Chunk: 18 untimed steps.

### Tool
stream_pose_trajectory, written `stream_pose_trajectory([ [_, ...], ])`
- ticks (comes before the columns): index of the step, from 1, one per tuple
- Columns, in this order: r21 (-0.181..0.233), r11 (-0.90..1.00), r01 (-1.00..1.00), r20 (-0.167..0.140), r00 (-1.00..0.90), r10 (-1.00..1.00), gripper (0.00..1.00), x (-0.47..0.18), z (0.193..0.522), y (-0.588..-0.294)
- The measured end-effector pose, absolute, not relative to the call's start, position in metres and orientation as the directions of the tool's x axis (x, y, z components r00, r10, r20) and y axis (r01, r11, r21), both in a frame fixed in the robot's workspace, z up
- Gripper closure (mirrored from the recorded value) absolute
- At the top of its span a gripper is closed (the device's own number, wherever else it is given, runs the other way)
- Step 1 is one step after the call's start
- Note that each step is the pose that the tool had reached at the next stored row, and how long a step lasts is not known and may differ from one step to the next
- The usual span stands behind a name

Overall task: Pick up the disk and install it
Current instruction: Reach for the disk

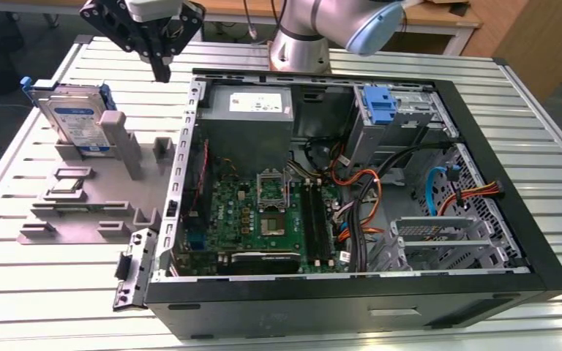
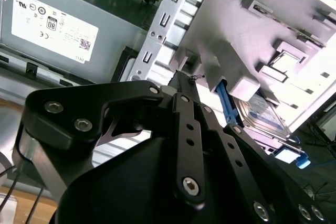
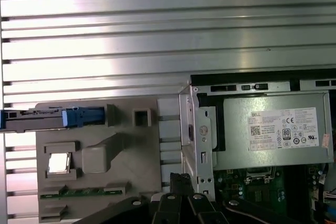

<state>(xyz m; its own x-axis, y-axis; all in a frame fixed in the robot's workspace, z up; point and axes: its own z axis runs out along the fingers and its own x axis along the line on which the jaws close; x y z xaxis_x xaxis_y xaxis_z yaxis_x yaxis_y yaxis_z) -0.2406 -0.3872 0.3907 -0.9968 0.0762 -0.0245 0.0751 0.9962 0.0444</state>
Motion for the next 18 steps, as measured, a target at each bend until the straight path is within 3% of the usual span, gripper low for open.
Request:
stream_pose_trajectory([
  [18, 0.044, 0.996, 0.076, -0.024, -0.997, 0.077, 0.90, -0.271, 0.390, -0.382],
])
